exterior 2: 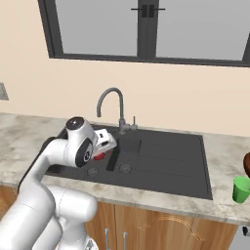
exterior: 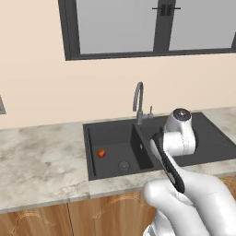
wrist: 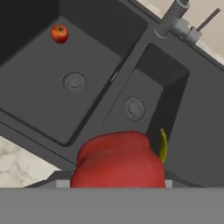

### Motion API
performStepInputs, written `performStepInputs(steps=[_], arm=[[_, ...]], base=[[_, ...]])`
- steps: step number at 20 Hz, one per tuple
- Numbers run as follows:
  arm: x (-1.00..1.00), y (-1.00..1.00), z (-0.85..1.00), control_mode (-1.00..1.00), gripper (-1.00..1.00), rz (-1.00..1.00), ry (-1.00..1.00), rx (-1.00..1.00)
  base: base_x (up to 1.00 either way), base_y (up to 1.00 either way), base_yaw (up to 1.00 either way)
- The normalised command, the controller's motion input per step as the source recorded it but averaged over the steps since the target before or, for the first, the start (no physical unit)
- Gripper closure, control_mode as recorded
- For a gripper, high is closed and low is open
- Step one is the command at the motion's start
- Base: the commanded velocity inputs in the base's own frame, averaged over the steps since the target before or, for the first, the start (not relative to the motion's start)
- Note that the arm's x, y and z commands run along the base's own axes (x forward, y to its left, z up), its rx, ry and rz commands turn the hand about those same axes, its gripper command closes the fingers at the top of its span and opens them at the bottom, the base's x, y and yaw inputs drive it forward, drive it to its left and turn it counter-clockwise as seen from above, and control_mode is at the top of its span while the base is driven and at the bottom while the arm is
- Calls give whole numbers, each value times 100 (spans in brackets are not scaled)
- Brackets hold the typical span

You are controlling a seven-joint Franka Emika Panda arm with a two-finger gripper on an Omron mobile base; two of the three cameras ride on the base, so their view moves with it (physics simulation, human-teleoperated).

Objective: Remove the bell pepper and apple from the sink. Then move the bowl and cup from the counter to the sink for washing.

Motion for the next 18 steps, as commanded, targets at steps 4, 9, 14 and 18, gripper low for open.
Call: performStepInputs(steps=[4,9,14,18], arm=[[-30,48,16,-100,100,-12,0,17],[-25,53,9,-100,100,-12,0,14],[-16,57,7,-100,100,-9,0,7],[-8,63,7,-100,100,-5,0,1]], base=[[0,0,0],[0,0,0],[0,0,0],[0,0,0]])
